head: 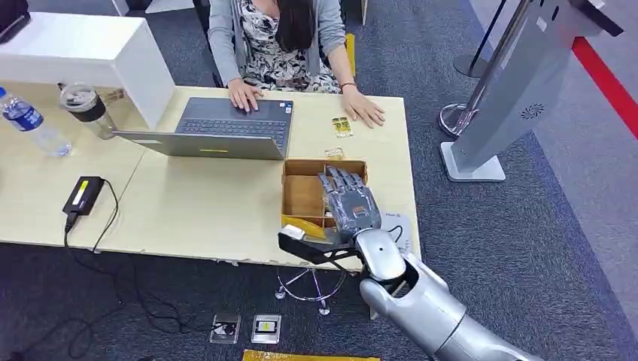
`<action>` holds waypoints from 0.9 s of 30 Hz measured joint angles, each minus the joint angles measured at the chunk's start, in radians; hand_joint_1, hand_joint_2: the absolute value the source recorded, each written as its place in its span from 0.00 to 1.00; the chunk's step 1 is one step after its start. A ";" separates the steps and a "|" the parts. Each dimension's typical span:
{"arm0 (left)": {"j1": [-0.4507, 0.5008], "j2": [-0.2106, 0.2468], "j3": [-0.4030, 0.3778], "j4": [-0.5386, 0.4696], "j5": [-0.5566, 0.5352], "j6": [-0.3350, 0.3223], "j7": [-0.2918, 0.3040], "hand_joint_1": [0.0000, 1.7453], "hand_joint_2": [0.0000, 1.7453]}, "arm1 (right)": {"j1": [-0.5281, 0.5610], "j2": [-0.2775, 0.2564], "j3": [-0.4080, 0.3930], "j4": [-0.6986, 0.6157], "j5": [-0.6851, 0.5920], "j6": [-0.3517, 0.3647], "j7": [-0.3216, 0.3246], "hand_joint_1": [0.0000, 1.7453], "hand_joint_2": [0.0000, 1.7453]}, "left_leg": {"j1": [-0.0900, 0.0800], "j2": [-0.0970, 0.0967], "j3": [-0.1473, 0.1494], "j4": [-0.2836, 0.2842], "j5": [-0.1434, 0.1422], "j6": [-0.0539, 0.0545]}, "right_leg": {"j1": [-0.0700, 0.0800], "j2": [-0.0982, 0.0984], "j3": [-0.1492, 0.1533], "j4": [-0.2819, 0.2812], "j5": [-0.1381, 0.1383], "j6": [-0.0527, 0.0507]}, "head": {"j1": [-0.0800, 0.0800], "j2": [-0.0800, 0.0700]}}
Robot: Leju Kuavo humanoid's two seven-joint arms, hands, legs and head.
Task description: Pass the card to the sensor for recognition and then transmit it.
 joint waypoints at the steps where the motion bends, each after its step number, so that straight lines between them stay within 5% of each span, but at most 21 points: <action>1: 0.000 0.001 0.000 0.000 0.000 0.000 0.000 0.00 0.00 | 0.000 -0.001 -0.003 0.003 0.000 0.000 0.000 0.00 1.00 | 0.000 0.000 0.000 0.000 0.000 0.000 | 0.000 0.000 0.000 0.000 0.000 0.000 | 0.000 0.000; 27: 0.000 0.010 -0.002 0.000 -0.003 0.000 0.010 0.00 0.00 | 0.032 -0.029 -0.051 0.022 -0.017 0.003 0.010 0.00 1.00 | 0.000 0.000 0.000 0.000 0.000 0.000 | 0.000 0.000 0.000 0.000 0.000 0.000 | 0.000 0.000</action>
